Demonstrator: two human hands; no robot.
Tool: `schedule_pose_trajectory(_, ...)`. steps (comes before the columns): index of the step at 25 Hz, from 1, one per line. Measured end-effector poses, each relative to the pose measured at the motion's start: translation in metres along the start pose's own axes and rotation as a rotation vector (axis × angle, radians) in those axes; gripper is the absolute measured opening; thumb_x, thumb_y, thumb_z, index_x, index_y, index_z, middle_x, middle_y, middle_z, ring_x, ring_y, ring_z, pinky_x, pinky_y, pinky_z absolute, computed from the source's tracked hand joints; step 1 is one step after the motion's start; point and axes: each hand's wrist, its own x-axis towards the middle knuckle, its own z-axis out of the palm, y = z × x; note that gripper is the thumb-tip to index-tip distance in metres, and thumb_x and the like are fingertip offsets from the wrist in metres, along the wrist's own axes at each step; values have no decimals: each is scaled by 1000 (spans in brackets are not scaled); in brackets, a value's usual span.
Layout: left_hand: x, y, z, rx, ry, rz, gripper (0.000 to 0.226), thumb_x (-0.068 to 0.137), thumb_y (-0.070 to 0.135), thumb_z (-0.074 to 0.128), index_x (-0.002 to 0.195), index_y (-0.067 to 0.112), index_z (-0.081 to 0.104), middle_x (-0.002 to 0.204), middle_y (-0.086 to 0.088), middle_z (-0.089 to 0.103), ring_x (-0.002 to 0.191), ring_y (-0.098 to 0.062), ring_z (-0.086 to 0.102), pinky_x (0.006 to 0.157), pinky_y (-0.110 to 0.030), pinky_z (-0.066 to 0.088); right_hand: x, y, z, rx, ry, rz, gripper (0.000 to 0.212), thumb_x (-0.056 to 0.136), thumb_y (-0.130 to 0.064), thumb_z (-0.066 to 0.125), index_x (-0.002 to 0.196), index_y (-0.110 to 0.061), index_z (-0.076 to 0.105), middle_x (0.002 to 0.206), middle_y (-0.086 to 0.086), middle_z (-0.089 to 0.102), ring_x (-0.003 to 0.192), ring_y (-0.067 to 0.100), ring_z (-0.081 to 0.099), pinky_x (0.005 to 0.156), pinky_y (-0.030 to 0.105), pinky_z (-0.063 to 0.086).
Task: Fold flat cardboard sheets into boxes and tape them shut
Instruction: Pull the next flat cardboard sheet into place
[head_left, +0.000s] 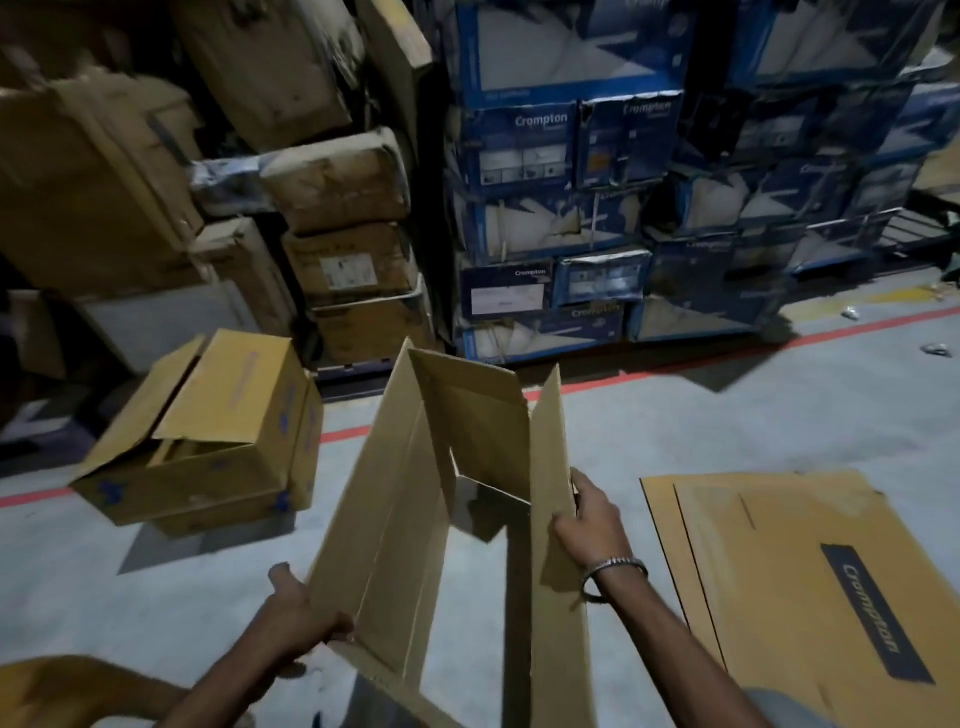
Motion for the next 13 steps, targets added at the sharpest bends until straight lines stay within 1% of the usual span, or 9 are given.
schedule_pose_trajectory(1,7,2,1,75,65,56,109,80,34,85,158,19,10,122,-20,64,98,-36,66,80,-48,61,5,1,0,-3,-10,5,53,89,-8,60,139,-28,58,106,-4,68,105,29,68,85,41,58)
schedule_pose_trajectory(3,21,12,3,231,230,188,90,78,58,76,150,20,38,116,-14,69,97,-31,67,82,-45,59,15,1,1,-6,-29,-9,55,91,-10,61,142,-31,57,110,-3,68,110,29,67,90,46,59)
schedule_pose_trajectory(4,29,21,3,302,267,223,76,79,60,72,142,22,50,113,-10,71,96,-29,68,82,-43,59,19,0,2,-19,-35,-21,56,92,-10,61,143,-33,55,113,-1,70,111,28,67,91,45,59)
schedule_pose_trajectory(6,39,38,4,352,236,265,53,85,52,70,129,24,61,113,-7,72,97,-28,69,86,-43,59,24,-1,6,-65,-57,-28,65,92,-13,64,150,-36,46,111,0,72,104,27,68,87,42,60)
schedule_pose_trajectory(8,43,49,6,314,181,323,40,90,41,71,125,22,63,112,-8,73,98,-29,69,89,-45,59,24,2,10,-174,-154,4,81,89,-19,68,157,-40,30,98,2,71,88,25,70,75,39,61)
schedule_pose_trajectory(9,45,51,7,318,186,356,39,92,37,71,126,20,61,115,-9,73,100,-30,69,90,-45,59,25,3,11,-246,-231,42,89,86,-22,72,158,-39,22,99,5,70,85,26,70,71,40,62)
schedule_pose_trajectory(10,47,52,8,342,198,388,40,93,35,71,128,20,59,118,-10,72,103,-32,68,90,-45,58,25,3,11,-310,-309,87,92,83,-26,77,156,-37,22,105,8,69,86,28,71,69,41,64)
schedule_pose_trajectory(11,48,53,9,376,214,411,42,94,33,71,131,19,56,121,-11,71,106,-33,67,91,-45,57,25,3,9,-360,-361,128,87,79,-28,82,149,-32,29,110,10,67,88,30,71,68,44,65)
schedule_pose_trajectory(13,46,54,9,405,221,433,44,94,30,71,133,16,54,125,-13,68,110,-34,66,90,-44,56,25,0,6,-478,-364,148,66,78,-27,85,129,-24,43,115,11,63,92,32,69,71,47,65)
